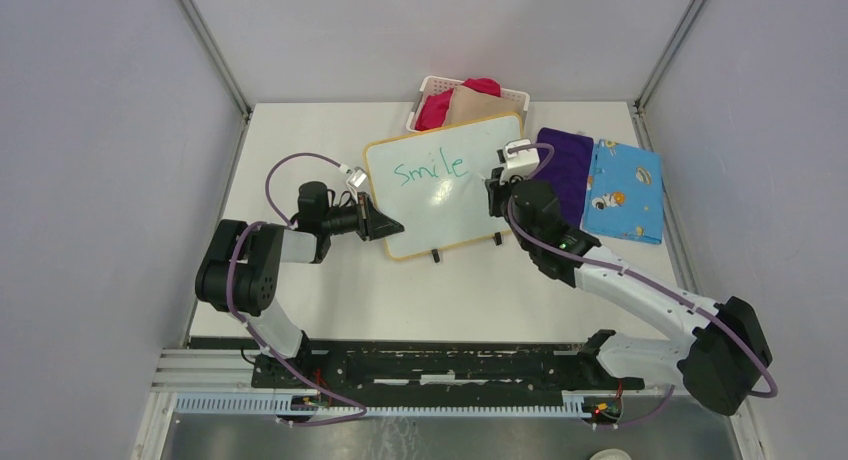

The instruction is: Write a sentence on the whiteboard

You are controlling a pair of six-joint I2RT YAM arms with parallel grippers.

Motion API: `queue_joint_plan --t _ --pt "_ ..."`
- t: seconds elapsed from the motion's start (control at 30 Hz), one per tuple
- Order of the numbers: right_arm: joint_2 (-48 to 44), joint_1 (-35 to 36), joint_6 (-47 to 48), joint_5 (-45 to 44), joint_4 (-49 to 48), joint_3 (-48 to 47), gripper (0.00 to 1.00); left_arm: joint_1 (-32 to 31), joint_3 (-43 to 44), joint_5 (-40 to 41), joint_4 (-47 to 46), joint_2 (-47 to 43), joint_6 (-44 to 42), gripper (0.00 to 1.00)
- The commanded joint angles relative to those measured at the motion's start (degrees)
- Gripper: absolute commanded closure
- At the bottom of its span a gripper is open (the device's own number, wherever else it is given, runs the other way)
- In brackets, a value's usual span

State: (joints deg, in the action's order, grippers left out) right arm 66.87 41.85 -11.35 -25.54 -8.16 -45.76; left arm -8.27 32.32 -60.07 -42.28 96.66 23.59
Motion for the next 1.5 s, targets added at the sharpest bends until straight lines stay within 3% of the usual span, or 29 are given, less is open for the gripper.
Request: queue_joint_plan --t 0.0,0.87,1.17,1.3,1.47 --pt "0.70 -0.35 -0.88 0.49 -3.17 -3.32 1.00 -0.34 1.02 2.16 3.70 -0.77 -2.45 0.96" --pt "2.94 -1.08 -3.38 4.00 -1.42 -0.96 1.00 -0.60 1.47 2.46 5.28 -0.95 -3.47 0.97" --pt "-4.65 -0.71 -3.74 8.08 1.70 -2.05 1.00 -0.60 1.68 2.69 5.85 -0.77 -3.80 0.97" --pt "-7.74 2.71 -0.61 6.25 2.03 0.24 1.00 -0.60 1.78 2.74 5.94 -0.61 -3.81 0.97" --pt "-7.57 13.35 4.72 -2.17 0.78 5.20 1.00 -0.60 1.79 2.72 6.14 -0.42 -3.99 0.98"
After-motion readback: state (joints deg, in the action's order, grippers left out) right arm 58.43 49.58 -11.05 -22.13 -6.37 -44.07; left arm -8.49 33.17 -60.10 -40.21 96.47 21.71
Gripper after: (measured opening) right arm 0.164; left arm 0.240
